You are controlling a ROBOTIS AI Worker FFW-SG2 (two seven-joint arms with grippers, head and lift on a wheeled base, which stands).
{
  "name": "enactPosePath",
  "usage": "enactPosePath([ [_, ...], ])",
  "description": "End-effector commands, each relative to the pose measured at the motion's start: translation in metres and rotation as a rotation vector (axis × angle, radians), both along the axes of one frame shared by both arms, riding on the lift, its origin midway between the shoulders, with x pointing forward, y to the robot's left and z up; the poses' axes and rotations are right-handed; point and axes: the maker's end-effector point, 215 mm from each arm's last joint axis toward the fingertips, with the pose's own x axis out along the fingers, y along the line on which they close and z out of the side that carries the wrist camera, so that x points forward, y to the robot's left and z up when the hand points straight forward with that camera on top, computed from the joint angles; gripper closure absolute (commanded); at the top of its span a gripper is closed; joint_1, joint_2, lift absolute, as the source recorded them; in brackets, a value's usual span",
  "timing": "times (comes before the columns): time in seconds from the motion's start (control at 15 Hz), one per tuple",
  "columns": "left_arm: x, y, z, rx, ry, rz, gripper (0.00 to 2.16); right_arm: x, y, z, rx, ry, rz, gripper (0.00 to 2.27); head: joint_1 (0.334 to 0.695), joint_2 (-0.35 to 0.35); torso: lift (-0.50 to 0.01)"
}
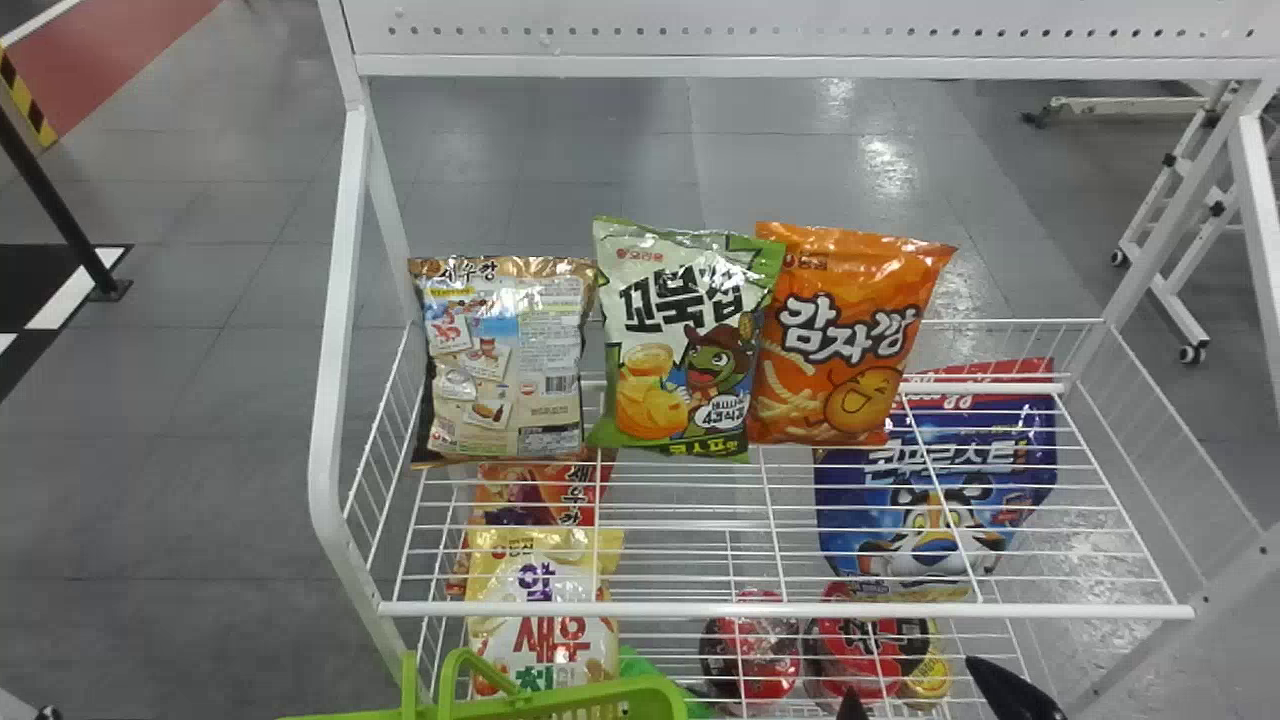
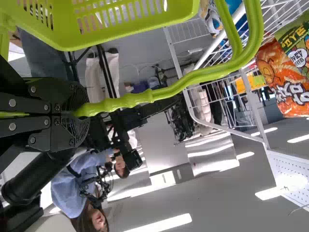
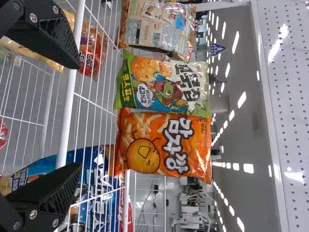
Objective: Hold basket handle with left hand then pick Jagalchi snack with right hand and place into basket
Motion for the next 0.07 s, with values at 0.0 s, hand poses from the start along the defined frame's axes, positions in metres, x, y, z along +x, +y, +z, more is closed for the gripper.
enactPosePath([
  [0.0, 0.0005, 0.0001, 0.0024, -0.009, -0.003, -0.003, 2.14, 0.0011, -0.0003, -0.0001, -0.001, 0.000, -0.001, 0.09, 0.695, -0.010, -0.009],
])
